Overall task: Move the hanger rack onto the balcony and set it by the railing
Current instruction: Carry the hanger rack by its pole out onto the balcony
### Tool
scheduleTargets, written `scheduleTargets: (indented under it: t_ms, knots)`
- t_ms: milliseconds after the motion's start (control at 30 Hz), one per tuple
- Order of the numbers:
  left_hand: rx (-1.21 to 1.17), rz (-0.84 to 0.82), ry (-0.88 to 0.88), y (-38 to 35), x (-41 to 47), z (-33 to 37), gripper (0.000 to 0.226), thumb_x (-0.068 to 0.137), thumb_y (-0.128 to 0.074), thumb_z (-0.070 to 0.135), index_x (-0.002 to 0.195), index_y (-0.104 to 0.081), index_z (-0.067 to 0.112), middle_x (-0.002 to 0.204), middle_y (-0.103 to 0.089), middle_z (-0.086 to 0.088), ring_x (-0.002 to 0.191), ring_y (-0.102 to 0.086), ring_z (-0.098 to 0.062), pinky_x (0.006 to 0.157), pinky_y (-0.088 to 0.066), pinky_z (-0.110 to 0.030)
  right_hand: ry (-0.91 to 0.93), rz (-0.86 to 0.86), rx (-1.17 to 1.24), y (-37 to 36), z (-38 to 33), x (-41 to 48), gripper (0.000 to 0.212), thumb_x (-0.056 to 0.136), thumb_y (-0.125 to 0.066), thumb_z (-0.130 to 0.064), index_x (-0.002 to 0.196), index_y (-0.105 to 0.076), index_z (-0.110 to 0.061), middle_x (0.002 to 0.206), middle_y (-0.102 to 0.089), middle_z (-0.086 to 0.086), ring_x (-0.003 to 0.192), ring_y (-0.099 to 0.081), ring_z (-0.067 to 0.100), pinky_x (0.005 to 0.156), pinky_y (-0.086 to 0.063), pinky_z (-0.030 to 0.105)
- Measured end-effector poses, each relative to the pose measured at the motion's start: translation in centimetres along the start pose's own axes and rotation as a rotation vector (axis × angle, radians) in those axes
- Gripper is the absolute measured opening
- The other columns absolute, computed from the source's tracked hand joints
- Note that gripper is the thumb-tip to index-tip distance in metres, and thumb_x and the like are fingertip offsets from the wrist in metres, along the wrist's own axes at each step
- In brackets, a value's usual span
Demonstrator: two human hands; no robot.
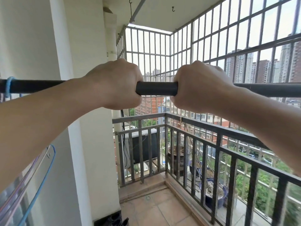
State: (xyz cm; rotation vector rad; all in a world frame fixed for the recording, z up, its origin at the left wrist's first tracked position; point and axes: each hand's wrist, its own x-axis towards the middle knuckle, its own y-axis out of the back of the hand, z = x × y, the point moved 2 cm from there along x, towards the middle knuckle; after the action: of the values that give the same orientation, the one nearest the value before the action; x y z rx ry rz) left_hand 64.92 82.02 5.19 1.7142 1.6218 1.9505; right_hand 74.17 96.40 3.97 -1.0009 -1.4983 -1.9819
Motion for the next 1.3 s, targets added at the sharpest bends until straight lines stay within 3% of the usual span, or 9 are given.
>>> scheduleTargets:
  t_ms: [267, 433, 567, 667, 767, 933, 1067, 1300]
  knots:
    - [0.028, -0.058, -0.008, -3.3, -0.8, 1.9, 0.015, 0.064, -0.055, 0.025, 0.052, -0.048, 0.03, 0.055, -0.052, 0.01, 0.049, -0.047, -0.01, 0.044, -0.028, -0.024, -0.022, -0.103, 0.023, -2.3, 1.5, -2.4, 0.009, 0.073, -0.061, -0.019, 0.065, -0.06, -0.02, 0.043, -0.051, -0.008, 0.039, -0.049, 0.006, 0.041, -0.033, 0.017]
    - [0.057, -0.035, 0.014, -3.0, -1.7, 3.8, 0.017, 0.064, -0.056, 0.026, 0.05, -0.048, 0.032, 0.051, -0.051, 0.009, 0.046, -0.047, -0.01, 0.043, -0.027, -0.023, 0.005, -0.107, 0.067, -2.0, 2.6, -3.5, 0.014, 0.071, -0.061, -0.015, 0.061, -0.054, -0.019, 0.045, -0.05, -0.008, 0.042, -0.05, 0.007, 0.047, -0.041, 0.022]
    - [0.075, -0.01, 0.034, -1.6, -2.3, 6.3, 0.016, 0.063, -0.054, 0.023, 0.05, -0.047, 0.029, 0.05, -0.05, 0.009, 0.044, -0.045, -0.01, 0.043, -0.027, -0.023, 0.051, -0.089, 0.088, -0.5, 4.3, -4.8, 0.021, 0.071, -0.06, -0.016, 0.056, -0.047, -0.021, 0.043, -0.049, -0.008, 0.039, -0.049, 0.007, 0.044, -0.034, 0.017]
    - [0.079, -0.005, 0.05, -0.5, -2.3, 8.6, 0.015, 0.064, -0.054, 0.022, 0.051, -0.047, 0.028, 0.051, -0.052, 0.008, 0.046, -0.046, -0.01, 0.043, -0.028, -0.024, 0.065, -0.07, 0.089, 1.1, 6.0, -5.7, 0.013, 0.071, -0.06, -0.019, 0.062, -0.052, -0.022, 0.046, -0.051, -0.009, 0.041, -0.049, 0.007, 0.043, -0.031, 0.018]
    - [0.079, -0.006, 0.057, 0.4, -2.0, 11.2, 0.015, 0.065, -0.055, 0.022, 0.053, -0.049, 0.029, 0.052, -0.053, 0.008, 0.046, -0.047, -0.011, 0.043, -0.028, -0.023, 0.066, -0.071, 0.082, 2.6, 7.9, -6.6, 0.004, 0.071, -0.06, -0.019, 0.068, -0.06, -0.021, 0.048, -0.054, -0.007, 0.044, -0.052, 0.009, 0.051, -0.039, 0.028]
    - [0.072, 0.019, 0.044, 1.2, -1.5, 14.3, 0.009, 0.062, -0.054, 0.024, 0.054, -0.052, 0.029, 0.053, -0.054, 0.008, 0.046, -0.049, -0.011, 0.042, -0.028, -0.023, 0.062, -0.063, 0.053, 4.8, 10.6, -8.1, 0.006, 0.07, -0.059, -0.018, 0.071, -0.063, -0.022, 0.049, -0.055, -0.008, 0.046, -0.052, 0.009, 0.056, -0.039, 0.031]
    - [0.068, 0.029, -0.002, 1.1, -1.3, 15.7, 0.015, 0.064, -0.055, 0.025, 0.051, -0.047, 0.029, 0.048, -0.051, 0.009, 0.044, -0.048, -0.01, 0.042, -0.027, -0.022, 0.03, -0.096, 0.04, 5.1, 11.8, -9.1, 0.006, 0.069, -0.058, -0.016, 0.066, -0.062, -0.019, 0.045, -0.054, -0.007, 0.042, -0.051, 0.007, 0.043, -0.035, 0.019]
    - [0.011, 0.066, -0.077, 0.8, -0.3, 17.2, 0.017, 0.066, -0.057, 0.025, 0.052, -0.048, 0.029, 0.046, -0.048, 0.011, 0.041, -0.046, -0.008, 0.04, -0.025, -0.02, -0.02, -0.129, -0.025, 6.2, 13.4, -9.9, 0.008, 0.068, -0.06, -0.015, 0.062, -0.056, -0.019, 0.042, -0.05, -0.009, 0.038, -0.049, 0.005, 0.039, -0.032, 0.015]
